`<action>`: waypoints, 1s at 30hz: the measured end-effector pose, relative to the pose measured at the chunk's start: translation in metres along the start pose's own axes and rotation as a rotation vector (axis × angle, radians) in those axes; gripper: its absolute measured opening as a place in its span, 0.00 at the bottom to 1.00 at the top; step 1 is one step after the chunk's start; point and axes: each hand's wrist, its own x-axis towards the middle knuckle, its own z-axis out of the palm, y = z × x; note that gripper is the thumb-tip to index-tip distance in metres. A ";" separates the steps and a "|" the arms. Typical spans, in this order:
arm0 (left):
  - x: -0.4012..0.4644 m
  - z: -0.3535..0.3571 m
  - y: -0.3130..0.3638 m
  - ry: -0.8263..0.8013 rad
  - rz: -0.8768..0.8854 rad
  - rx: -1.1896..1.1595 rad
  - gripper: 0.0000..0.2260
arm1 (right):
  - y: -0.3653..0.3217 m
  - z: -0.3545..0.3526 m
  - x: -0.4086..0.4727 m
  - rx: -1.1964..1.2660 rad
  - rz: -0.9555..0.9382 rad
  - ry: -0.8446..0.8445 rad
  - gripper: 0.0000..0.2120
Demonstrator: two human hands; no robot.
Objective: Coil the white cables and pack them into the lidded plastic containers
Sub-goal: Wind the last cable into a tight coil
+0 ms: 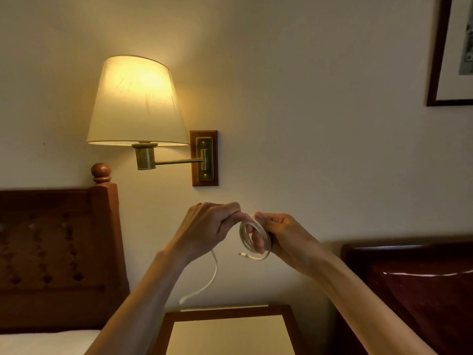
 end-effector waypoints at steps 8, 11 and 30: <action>-0.034 0.031 -0.035 0.090 -0.230 -0.289 0.14 | -0.014 -0.016 -0.002 0.738 0.073 -0.073 0.15; -0.066 0.050 -0.058 0.088 -0.395 -0.270 0.11 | -0.016 -0.023 -0.003 0.792 0.063 -0.080 0.15; -0.011 -0.023 0.031 0.032 0.025 -0.166 0.16 | 0.017 -0.002 0.007 -0.322 -0.220 0.038 0.16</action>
